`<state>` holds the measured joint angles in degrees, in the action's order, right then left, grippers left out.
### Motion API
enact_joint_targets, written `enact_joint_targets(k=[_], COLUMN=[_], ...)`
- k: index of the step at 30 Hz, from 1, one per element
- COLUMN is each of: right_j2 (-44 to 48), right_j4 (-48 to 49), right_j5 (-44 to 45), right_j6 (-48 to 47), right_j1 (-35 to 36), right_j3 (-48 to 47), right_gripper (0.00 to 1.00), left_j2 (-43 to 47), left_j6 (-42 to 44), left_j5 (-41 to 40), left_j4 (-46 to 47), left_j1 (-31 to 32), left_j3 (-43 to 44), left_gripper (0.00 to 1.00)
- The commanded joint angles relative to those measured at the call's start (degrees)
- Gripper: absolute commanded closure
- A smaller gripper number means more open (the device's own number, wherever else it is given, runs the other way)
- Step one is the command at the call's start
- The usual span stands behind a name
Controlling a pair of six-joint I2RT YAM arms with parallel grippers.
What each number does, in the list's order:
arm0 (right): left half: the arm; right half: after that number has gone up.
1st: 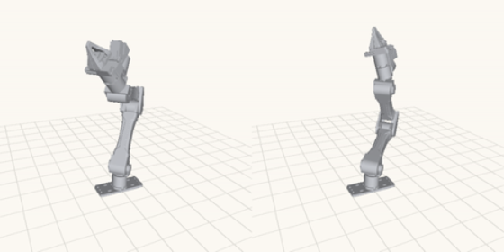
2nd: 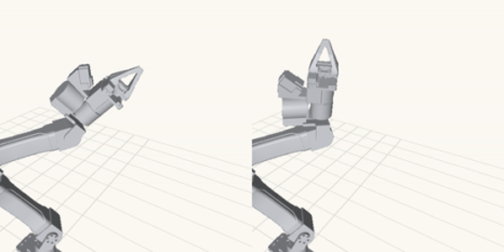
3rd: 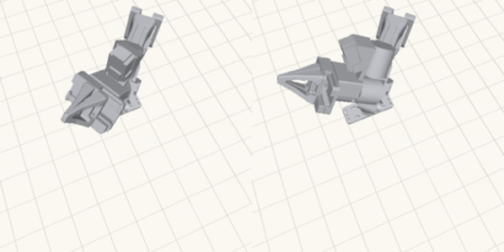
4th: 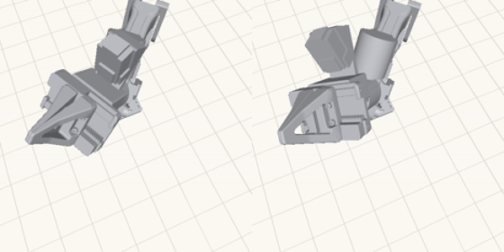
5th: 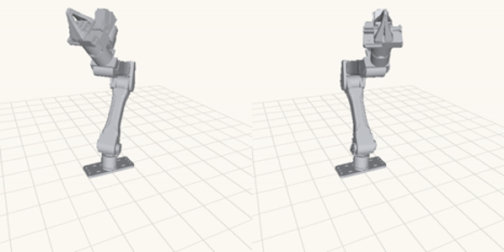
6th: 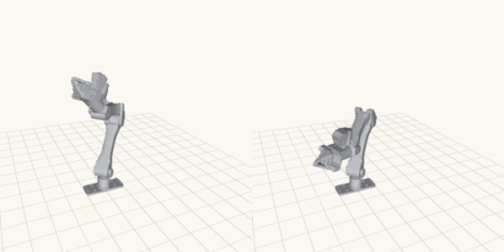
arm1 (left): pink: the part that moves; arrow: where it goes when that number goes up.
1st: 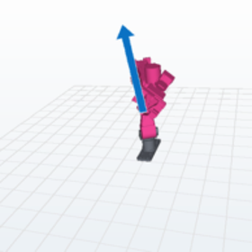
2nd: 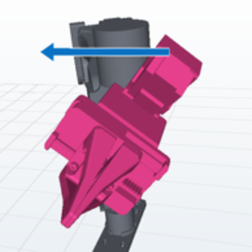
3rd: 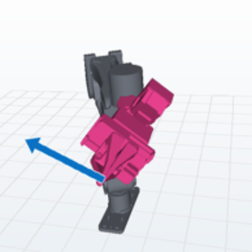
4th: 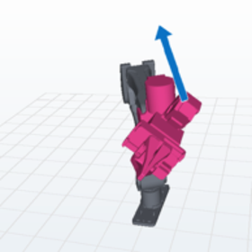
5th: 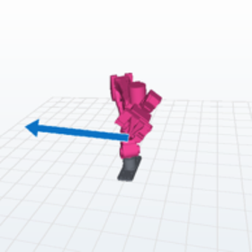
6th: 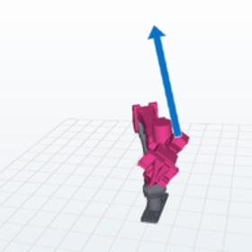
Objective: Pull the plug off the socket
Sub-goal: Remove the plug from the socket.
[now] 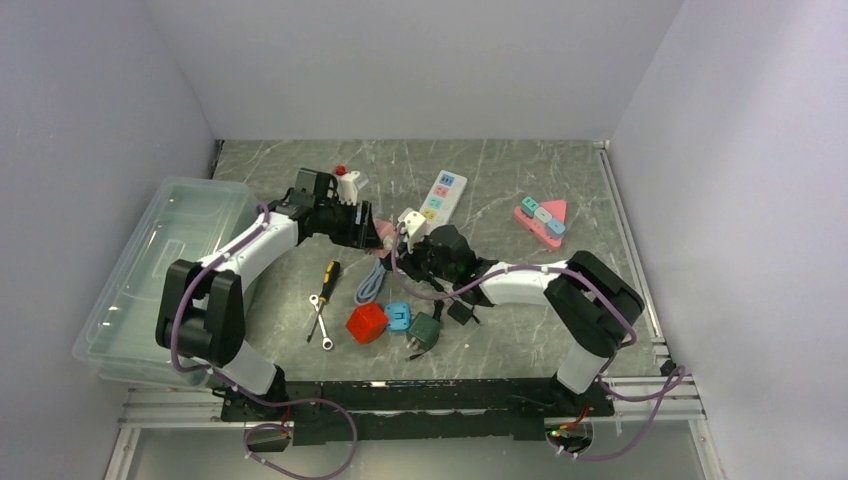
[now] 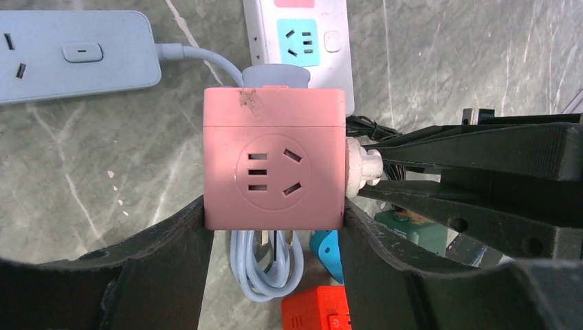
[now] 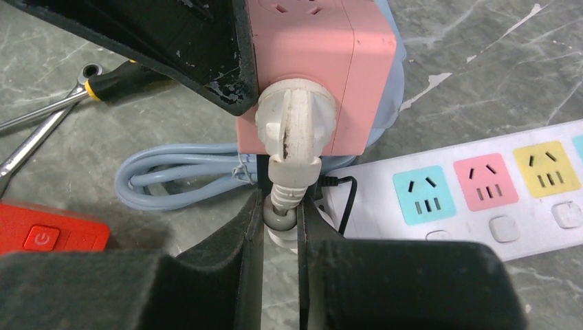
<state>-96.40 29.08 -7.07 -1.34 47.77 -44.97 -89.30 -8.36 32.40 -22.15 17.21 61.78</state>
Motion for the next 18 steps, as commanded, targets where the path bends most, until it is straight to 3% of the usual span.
enact_joint_targets(k=[1, 5, 13, 18], right_j2=[-2.76, -0.65, 10.15, 15.40], right_j4=[-1.61, -0.85, 2.13, 2.81], right_j5=[-2.54, -1.12, 0.74, 1.22], right_j6=[1.26, 1.26, 1.26, 1.26], right_j1=[0.13, 0.18, 0.13, 0.13], right_j3=[-3.36, -2.22, 2.83, 5.04], right_gripper=[1.00, 1.00, 1.00, 1.00], left_j2=[3.10, 2.71, -0.20, -1.92], left_j6=[-2.67, -1.24, 5.59, 6.80], left_j5=[8.64, 5.14, -14.94, -20.06], left_j4=[5.82, 3.75, -6.92, -8.86], left_j1=[0.72, 0.72, 1.92, 3.17], left_j3=[0.69, 1.46, 5.94, 7.06], left_gripper=[1.00, 1.00, 1.00, 1.00])
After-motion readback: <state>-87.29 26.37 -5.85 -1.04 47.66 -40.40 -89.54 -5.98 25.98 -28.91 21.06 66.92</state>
